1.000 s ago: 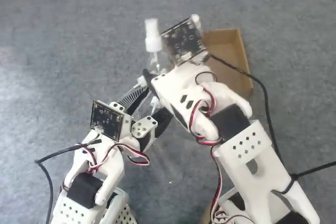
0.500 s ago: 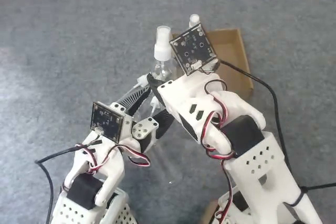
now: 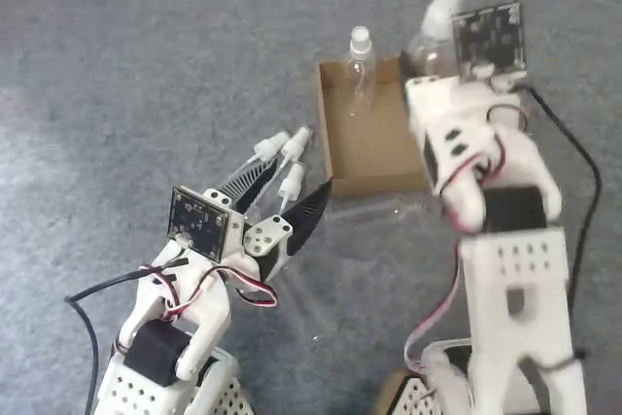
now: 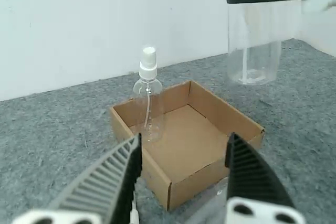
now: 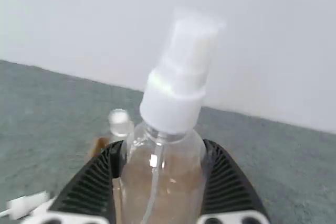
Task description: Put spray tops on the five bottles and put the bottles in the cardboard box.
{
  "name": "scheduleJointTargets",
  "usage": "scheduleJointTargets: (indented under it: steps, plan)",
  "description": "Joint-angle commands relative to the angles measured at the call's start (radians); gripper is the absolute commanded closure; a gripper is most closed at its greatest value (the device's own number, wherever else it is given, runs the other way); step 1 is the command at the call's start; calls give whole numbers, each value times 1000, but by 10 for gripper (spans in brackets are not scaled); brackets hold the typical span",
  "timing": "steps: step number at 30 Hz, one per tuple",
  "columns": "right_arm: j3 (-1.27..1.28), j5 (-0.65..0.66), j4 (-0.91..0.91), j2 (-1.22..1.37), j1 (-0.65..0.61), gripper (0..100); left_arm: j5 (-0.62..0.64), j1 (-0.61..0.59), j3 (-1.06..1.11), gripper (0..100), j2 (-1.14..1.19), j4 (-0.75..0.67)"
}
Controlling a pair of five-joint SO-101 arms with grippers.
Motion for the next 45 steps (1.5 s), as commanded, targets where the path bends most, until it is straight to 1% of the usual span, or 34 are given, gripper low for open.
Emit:
scheduleJointTargets:
  steps: [1,5,7,12,15,19,25,29,33,35,40,45]
  plan:
    - [3,8,-208,188,79,992,-8,6,-4,761,-8,-25]
    - [-20,8,-404,384,88,992,-8,6,-4,761,-8,-25]
    - [-48,14,-460,478,90,992,-8,8,-2,761,-8,-25]
    - [-133,14,-489,648,90,990,-8,8,10,761,-8,-31]
    - [-157,14,-510,696,85,991,-8,8,10,761,-8,-31]
    - [-153,6,-665,750,90,991,-8,8,10,761,-9,-31]
    - [-153,6,-851,858,85,992,-8,8,10,761,-9,-31]
    - [-153,-5,-915,926,87,992,-8,8,10,761,-9,-31]
    - [-160,-135,-984,972,85,992,-8,8,10,761,-9,-31]
    - [-160,-166,-1017,987,87,992,-8,8,10,761,-9,-31]
    - [-160,-98,-1066,1023,82,992,-8,8,10,761,-9,-31]
    - [-160,-86,-1113,1079,82,992,-8,8,10,761,-9,-31]
